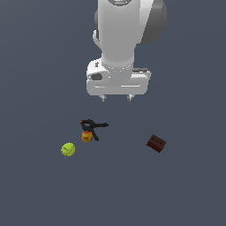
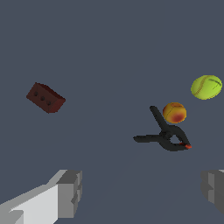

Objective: Pick up a designated object from a clutter of objects.

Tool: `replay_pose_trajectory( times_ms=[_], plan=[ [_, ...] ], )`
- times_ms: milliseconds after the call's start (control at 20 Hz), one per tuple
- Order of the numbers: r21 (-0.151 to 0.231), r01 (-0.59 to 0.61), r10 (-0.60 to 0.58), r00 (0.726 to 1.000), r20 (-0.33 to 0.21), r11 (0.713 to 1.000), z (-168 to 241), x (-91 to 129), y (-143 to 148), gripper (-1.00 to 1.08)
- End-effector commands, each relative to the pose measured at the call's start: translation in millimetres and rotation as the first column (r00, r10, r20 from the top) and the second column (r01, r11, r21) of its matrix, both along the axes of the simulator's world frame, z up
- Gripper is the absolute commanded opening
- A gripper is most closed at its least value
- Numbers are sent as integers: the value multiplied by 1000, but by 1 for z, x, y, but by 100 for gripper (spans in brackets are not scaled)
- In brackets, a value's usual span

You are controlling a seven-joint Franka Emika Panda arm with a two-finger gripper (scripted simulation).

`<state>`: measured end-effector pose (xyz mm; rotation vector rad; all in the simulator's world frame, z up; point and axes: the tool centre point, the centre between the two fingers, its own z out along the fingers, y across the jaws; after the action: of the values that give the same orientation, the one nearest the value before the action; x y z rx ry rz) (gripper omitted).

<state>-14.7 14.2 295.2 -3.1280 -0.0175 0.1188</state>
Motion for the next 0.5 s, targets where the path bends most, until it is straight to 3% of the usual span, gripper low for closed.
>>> replay_pose_trajectory(
  times_ms=[0, 450],
  plan=[
    [0, 0, 0, 1000, 0, 1000, 0, 0, 0, 100],
    [-15, -85, 85, 996, 1, 996, -4, 4, 24, 100]
  ],
)
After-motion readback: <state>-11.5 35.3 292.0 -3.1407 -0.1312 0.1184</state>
